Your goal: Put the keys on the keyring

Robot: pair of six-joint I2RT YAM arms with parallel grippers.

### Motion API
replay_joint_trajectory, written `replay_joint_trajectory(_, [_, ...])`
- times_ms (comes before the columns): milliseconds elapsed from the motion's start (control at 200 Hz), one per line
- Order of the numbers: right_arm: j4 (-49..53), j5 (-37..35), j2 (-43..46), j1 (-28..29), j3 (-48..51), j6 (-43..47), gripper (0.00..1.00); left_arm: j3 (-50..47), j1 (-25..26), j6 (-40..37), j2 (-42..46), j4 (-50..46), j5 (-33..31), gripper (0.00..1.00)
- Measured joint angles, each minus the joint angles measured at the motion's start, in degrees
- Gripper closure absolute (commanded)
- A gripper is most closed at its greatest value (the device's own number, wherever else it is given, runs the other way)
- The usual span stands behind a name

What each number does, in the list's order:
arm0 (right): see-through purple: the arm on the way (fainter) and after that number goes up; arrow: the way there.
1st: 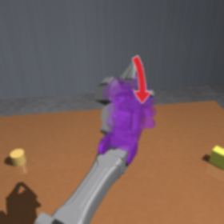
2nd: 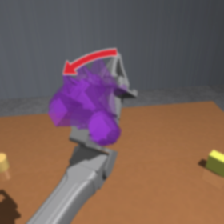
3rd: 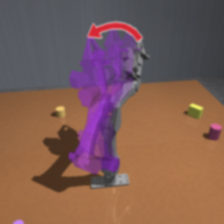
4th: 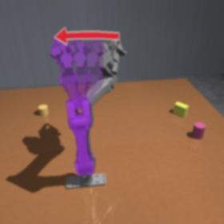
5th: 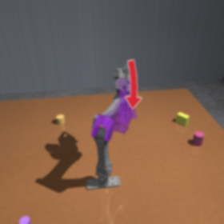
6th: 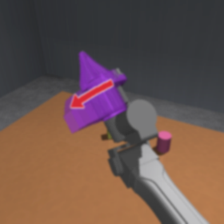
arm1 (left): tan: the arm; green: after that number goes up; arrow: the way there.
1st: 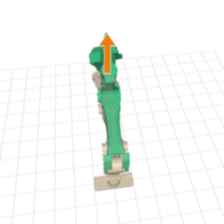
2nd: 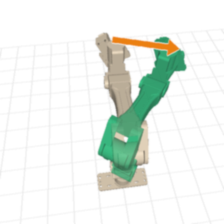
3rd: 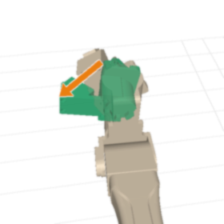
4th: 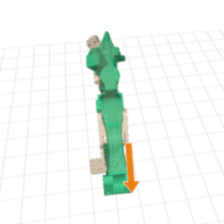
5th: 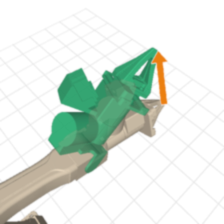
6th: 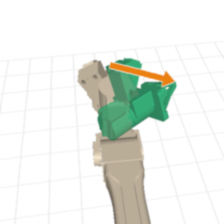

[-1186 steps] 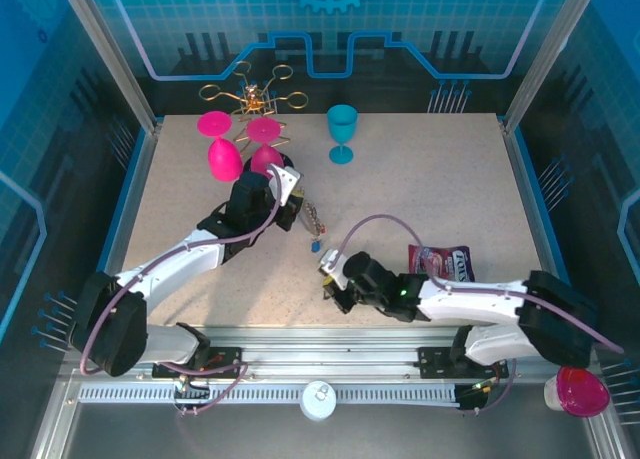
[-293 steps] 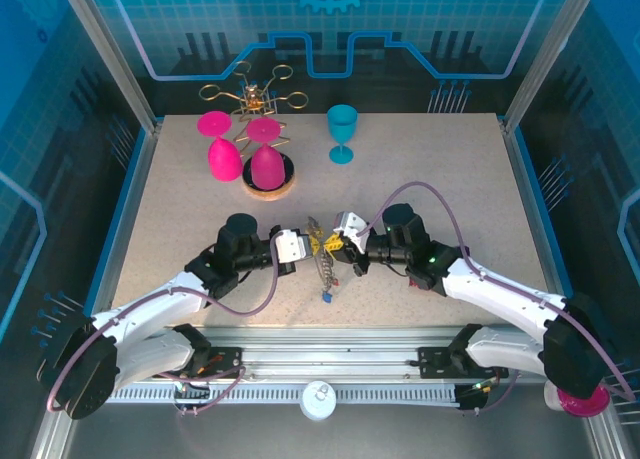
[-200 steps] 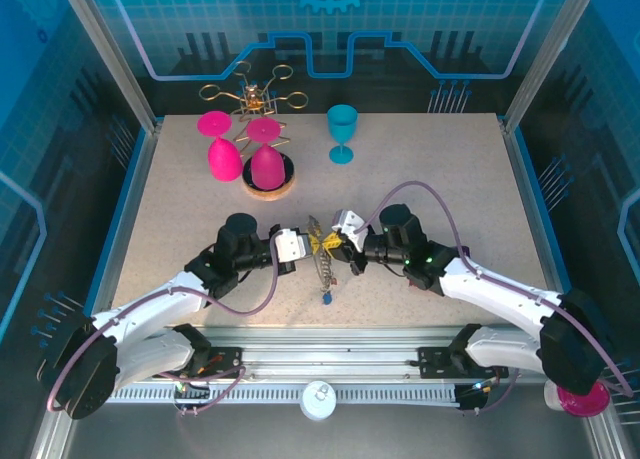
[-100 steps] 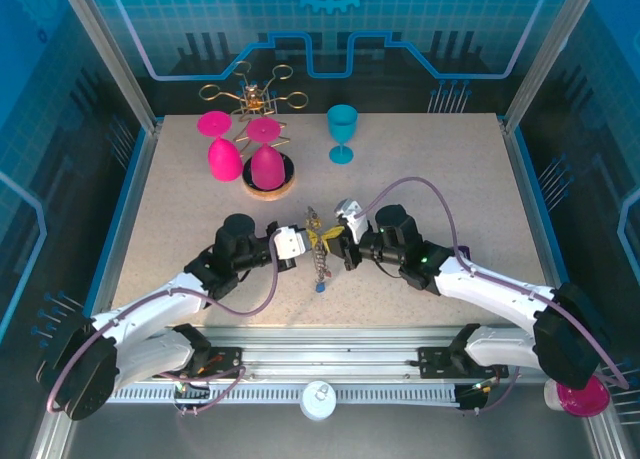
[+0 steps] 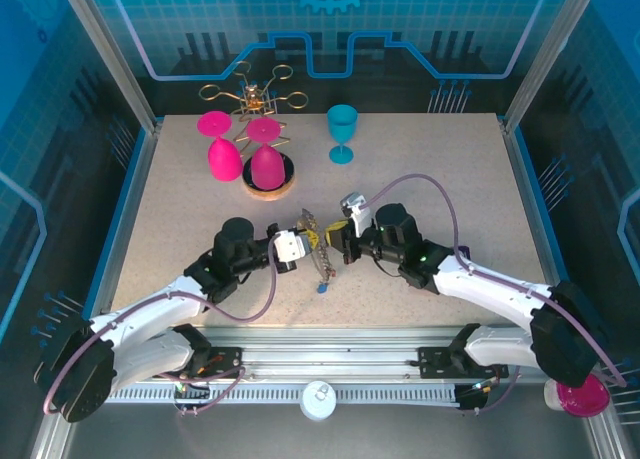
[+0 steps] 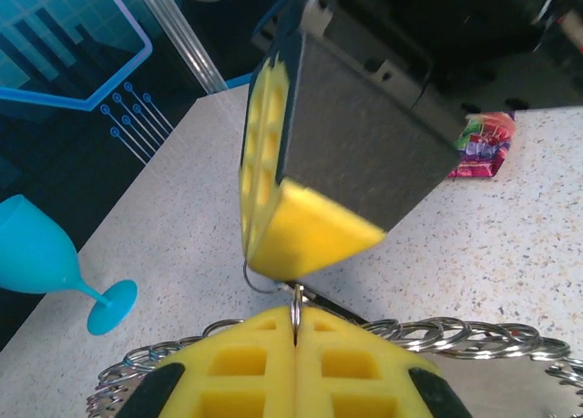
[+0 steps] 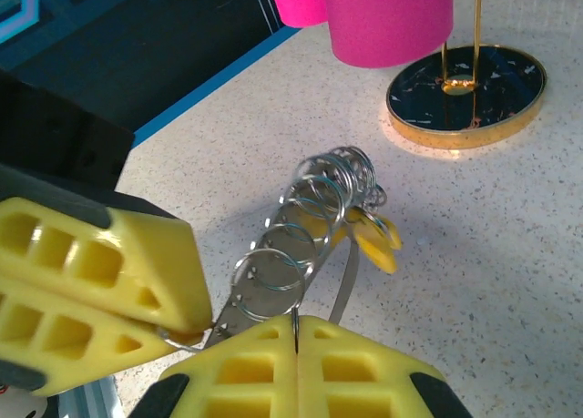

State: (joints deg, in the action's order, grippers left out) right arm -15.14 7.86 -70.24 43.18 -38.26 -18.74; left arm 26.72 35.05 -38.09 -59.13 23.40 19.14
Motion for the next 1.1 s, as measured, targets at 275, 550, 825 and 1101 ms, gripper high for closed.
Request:
replay_joint_trajectory(275, [-0.5, 0.3, 0.8, -0.1, 0.2, 0.9, 1.0, 0.0, 0.0, 0.7, 0.0, 0.9, -1.7, 1.0])
replay_joint_trajectory(550, [-0.8, 9.0, 5.4, -4.2, 1.9, 6.7, 1.0, 0.2, 0.0, 5.2, 0.0, -2.3, -3.4, 1.0])
replay_joint_trajectory(825, [-0.8, 19.1, 2.7, -5.4, 1.9, 9.8, 1.0, 0.2, 0.0, 7.9, 0.0, -4.1, -3.3, 1.0])
replay_joint_trajectory(1101, [-0.8, 20.1, 0.3, -5.4, 1.5, 9.8, 1.0, 0.2, 0.0, 8.3, 0.0, -3.8, -2.8, 1.0])
